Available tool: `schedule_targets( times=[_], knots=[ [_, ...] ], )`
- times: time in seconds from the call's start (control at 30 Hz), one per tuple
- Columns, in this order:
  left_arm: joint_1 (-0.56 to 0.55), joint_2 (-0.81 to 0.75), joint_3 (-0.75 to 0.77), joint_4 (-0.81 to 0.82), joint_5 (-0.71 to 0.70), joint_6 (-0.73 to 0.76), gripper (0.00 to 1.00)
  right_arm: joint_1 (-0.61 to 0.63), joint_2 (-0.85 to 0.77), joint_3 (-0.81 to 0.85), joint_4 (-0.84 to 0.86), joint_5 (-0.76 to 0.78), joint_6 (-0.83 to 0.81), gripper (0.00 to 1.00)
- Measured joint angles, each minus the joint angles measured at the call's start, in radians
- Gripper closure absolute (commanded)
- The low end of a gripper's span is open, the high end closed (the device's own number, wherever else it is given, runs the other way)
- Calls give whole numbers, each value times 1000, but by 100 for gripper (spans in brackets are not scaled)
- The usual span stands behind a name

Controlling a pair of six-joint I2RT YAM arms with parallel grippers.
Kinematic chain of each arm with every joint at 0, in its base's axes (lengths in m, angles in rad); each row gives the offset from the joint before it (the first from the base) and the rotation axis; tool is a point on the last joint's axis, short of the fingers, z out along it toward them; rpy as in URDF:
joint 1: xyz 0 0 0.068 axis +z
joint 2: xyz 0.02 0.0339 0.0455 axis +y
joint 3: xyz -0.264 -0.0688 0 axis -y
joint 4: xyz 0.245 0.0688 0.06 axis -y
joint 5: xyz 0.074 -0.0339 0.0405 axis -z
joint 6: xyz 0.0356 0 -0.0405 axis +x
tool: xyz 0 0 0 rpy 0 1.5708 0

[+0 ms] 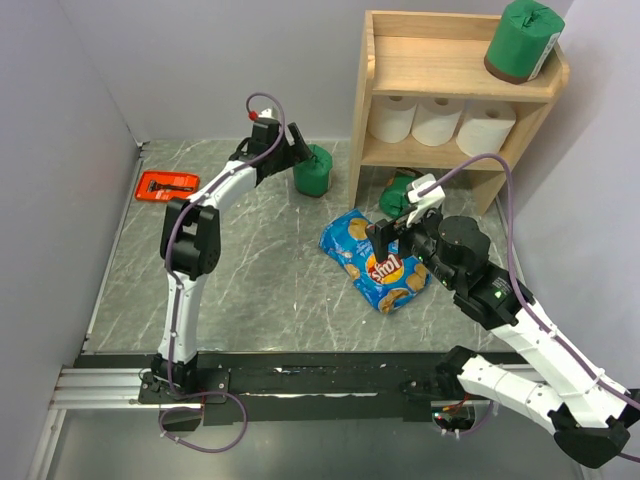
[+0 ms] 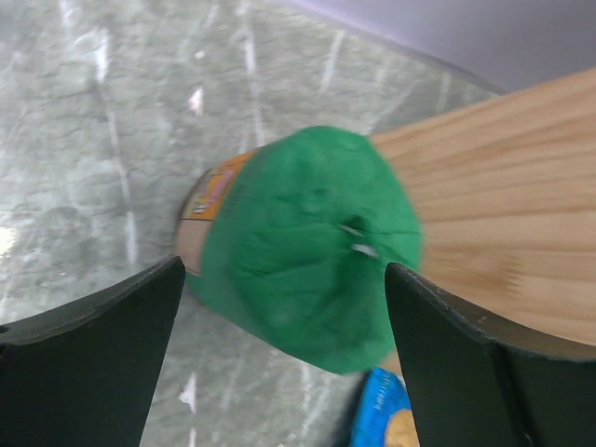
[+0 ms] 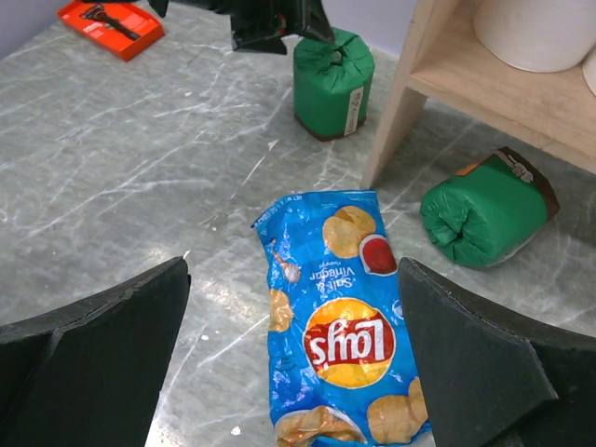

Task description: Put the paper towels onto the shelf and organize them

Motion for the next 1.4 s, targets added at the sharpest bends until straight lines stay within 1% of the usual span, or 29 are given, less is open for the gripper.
schedule_targets(
  times=[0.3,0.53,0.67,0.7,0.77,0.8,0.9,0.93,1.03,1.13,1.23,1.3,1.4],
  knots=[
    [3,61,2,4,-15,-5,10,0,2,0,0,31,3,1],
    [-2,117,60,12,-5,-1,11,0,3,0,-1,43,3,0],
    [-3,126,67,20,2,3,19,0,9,0,-3,43,3,0],
    [-3,126,68,22,5,5,24,0,11,0,-4,43,3,0],
    [-3,128,71,25,13,6,29,0,14,0,-5,43,3,0],
    [-3,128,71,26,18,9,35,0,15,0,-7,43,3,1],
    [-5,128,72,27,25,23,44,0,16,0,-16,43,3,0],
    [-5,128,72,27,27,28,46,0,16,0,-21,43,3,1],
    [-5,122,71,26,34,43,50,0,16,0,-33,43,3,1],
    [-5,106,62,0,34,63,51,0,11,0,-39,43,3,0],
    [-6,72,43,-66,34,82,52,0,-5,0,-48,42,3,1],
    [-6,34,12,-120,35,94,52,0,-18,0,-51,40,3,0],
    [-8,-61,-91,-200,38,111,51,0,-31,-2,-53,32,3,0]
  ],
)
